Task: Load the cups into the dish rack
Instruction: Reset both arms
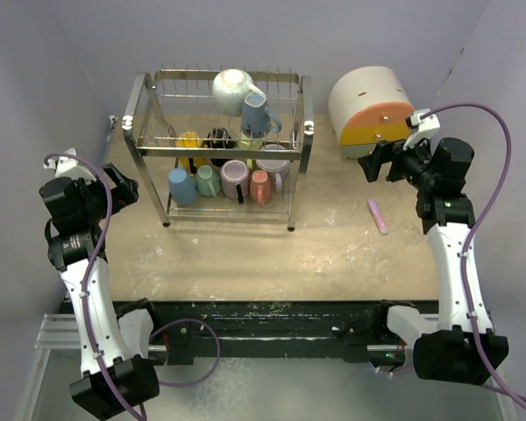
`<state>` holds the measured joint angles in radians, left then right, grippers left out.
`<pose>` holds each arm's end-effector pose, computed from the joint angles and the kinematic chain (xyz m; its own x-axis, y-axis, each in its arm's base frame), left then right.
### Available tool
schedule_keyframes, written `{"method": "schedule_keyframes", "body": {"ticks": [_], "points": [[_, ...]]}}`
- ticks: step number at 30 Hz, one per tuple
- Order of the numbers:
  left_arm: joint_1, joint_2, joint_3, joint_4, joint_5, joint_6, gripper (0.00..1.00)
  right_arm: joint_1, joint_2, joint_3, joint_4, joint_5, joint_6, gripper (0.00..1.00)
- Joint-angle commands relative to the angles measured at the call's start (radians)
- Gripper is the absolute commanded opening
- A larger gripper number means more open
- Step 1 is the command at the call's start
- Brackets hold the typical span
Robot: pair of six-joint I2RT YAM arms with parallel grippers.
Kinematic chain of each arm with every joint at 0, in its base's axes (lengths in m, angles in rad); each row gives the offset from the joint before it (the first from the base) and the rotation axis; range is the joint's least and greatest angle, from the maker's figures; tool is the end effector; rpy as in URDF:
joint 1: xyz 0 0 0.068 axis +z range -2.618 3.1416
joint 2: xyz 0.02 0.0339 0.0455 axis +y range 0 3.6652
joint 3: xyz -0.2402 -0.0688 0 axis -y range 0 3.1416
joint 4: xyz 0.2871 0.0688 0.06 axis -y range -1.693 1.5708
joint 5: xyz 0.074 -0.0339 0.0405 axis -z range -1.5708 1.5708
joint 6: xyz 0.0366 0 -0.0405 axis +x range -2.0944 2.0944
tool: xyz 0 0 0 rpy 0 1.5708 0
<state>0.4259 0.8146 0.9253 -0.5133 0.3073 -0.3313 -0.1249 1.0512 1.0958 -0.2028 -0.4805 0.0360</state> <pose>0.2177 0.0866 0.3369 -0.2918 -0.4728 -0.8315 -0.2488 0.8769 -0.4113 0.2898 -0.0193 0.3780 -0.1685 0.0533 -0.9843 -0.3366 0.9354 0.1083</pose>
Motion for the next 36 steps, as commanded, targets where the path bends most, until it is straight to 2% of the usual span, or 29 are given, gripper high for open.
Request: {"method": "schedule_keyframes", "body": {"ticks": [1,36], "points": [[0.009,-0.012,0.032,0.016,0.018,-0.001,0.99,-0.002,-0.020,0.028,0.039,-0.001,0.007,1.00],[0.009,-0.020,0.009,0.004,0.055,-0.006,0.99,-0.003,-0.030,-0.016,0.046,-0.029,0.004,1.00]]}}
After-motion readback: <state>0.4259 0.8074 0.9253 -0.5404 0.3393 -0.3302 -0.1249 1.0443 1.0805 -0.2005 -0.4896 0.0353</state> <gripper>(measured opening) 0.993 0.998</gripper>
